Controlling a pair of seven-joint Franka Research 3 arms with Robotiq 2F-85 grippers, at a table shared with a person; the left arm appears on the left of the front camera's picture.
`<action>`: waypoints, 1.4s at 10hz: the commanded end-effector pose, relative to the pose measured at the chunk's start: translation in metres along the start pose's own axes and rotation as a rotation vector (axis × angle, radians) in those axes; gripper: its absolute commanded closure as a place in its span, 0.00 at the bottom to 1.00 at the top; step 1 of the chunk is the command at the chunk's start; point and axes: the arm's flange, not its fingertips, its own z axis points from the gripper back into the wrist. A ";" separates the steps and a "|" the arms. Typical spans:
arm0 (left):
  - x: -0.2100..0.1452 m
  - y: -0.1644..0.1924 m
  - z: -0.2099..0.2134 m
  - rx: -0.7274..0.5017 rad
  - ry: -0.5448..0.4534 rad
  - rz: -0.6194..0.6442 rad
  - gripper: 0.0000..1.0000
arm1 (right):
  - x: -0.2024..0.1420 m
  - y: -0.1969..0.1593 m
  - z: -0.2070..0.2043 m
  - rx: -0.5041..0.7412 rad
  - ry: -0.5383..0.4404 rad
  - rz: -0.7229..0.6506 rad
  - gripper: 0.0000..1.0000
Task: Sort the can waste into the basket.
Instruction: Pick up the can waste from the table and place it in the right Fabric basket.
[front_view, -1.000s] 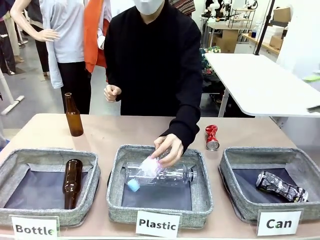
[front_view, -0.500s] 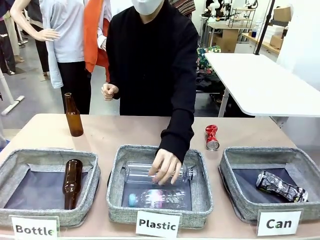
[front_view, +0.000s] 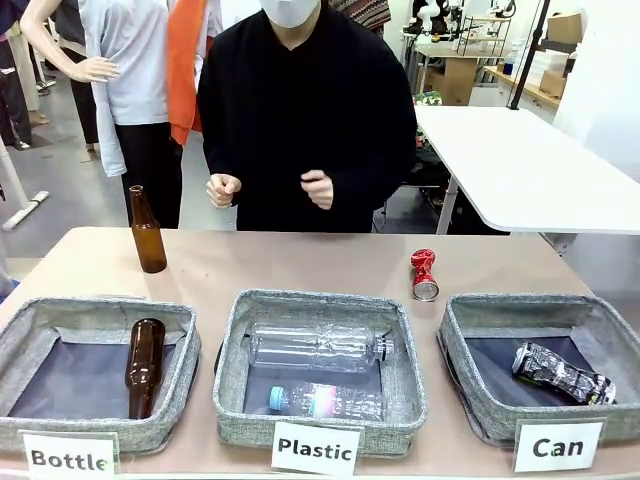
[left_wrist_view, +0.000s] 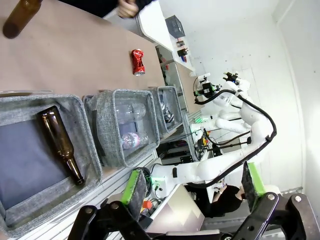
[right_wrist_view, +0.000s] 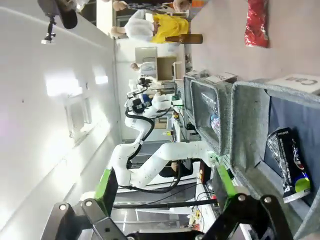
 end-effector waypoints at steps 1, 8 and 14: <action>-0.002 -0.001 0.000 0.000 0.010 0.002 0.00 | 0.018 0.039 -0.040 -0.140 -0.047 -0.068 0.00; -0.002 -0.001 0.000 0.000 0.010 0.002 0.00 | 0.144 0.100 -0.271 -0.950 -0.009 -0.338 0.00; -0.002 -0.001 0.000 0.000 0.010 0.002 0.00 | 0.179 0.030 -0.359 -1.296 -0.165 -0.308 0.00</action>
